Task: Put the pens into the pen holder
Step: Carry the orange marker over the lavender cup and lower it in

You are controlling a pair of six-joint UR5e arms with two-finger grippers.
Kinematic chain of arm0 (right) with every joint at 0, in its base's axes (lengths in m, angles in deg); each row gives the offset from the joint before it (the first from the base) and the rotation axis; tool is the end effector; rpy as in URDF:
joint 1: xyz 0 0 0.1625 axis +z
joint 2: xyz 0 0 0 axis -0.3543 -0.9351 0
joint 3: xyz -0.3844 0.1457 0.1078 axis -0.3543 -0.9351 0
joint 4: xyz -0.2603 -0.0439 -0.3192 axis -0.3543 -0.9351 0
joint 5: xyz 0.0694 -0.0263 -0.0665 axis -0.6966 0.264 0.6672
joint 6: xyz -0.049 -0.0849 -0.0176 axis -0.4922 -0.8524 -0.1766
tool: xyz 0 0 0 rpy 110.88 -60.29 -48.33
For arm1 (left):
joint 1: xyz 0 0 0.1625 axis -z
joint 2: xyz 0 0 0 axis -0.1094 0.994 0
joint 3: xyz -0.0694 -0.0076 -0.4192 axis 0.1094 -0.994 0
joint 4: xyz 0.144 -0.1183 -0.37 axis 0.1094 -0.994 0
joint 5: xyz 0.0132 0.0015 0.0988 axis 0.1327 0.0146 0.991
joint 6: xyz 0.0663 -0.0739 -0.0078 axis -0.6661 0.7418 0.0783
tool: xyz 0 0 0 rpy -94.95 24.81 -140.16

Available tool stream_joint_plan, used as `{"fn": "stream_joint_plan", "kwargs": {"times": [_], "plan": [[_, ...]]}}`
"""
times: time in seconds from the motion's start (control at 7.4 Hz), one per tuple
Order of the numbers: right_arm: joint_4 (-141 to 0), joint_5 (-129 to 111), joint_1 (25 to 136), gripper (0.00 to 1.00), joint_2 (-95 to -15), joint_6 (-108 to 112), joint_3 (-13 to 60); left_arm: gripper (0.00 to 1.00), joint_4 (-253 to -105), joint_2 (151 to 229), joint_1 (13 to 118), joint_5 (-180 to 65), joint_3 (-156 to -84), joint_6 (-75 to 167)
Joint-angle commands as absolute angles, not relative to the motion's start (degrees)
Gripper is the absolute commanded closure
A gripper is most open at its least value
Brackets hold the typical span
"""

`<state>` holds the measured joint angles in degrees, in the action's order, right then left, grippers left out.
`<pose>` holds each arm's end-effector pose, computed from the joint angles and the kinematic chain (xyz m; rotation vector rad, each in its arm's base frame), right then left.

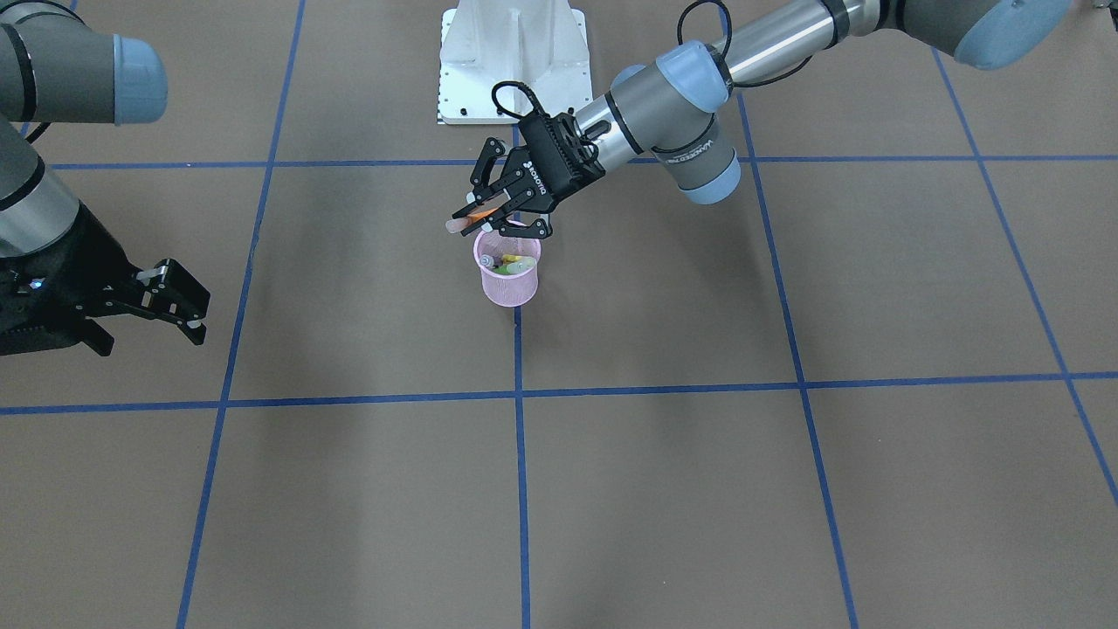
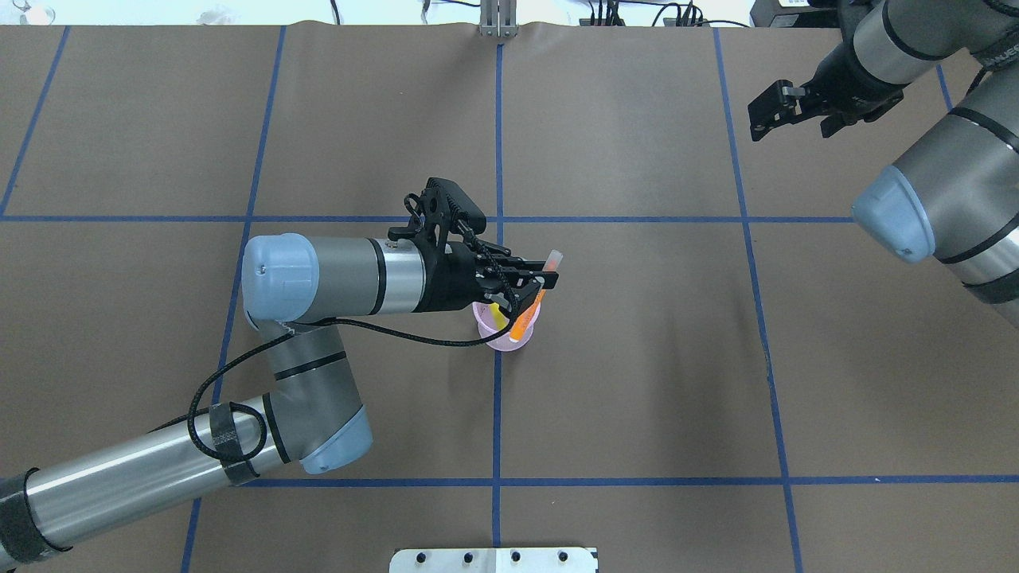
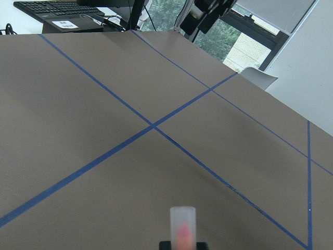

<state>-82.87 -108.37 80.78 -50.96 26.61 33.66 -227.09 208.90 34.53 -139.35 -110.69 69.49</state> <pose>-0.2392 -0.5756 0.3179 0.2106 -0.8127 -0.0008 0.5397 -0.4149 0.1778 1.0493 1.5152 0.5009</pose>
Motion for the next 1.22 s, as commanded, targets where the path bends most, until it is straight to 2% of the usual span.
{"fn": "stream_joint_plan", "kwargs": {"times": [0.0, 0.54, 0.68, 0.81, 0.95, 1.08], "plan": [[-82.79, -108.19, 80.78, 0.00, -50.96, 26.61, 33.65, 1.00, -227.12, 208.95, 35.19, -139.69, -110.67, 58.23], [-82.79, -108.19, 80.78, 0.00, -50.96, 26.61, 33.57, 1.00, -228.77, 208.78, 34.93, -140.04, -108.84, 53.79], [-82.79, -108.19, 80.78, 0.00, -51.04, 26.61, 33.57, 0.95, -232.71, 208.86, 34.93, -140.04, -105.86, 53.79], [-82.79, -108.19, 80.78, 0.00, -51.04, 26.61, 33.48, 0.51, -233.53, 208.95, 34.93, -140.04, -105.40, 54.23], [-82.79, -108.19, 80.78, 0.00, -50.96, 26.61, 33.57, 0.20, -233.54, 208.95, 35.02, -139.95, -105.39, 54.41], [-82.79, -108.19, 80.78, 0.00, -50.87, 26.61, 33.57, 0.02, -233.62, 208.95, 35.02, -139.95, -105.48, 54.58]]}}
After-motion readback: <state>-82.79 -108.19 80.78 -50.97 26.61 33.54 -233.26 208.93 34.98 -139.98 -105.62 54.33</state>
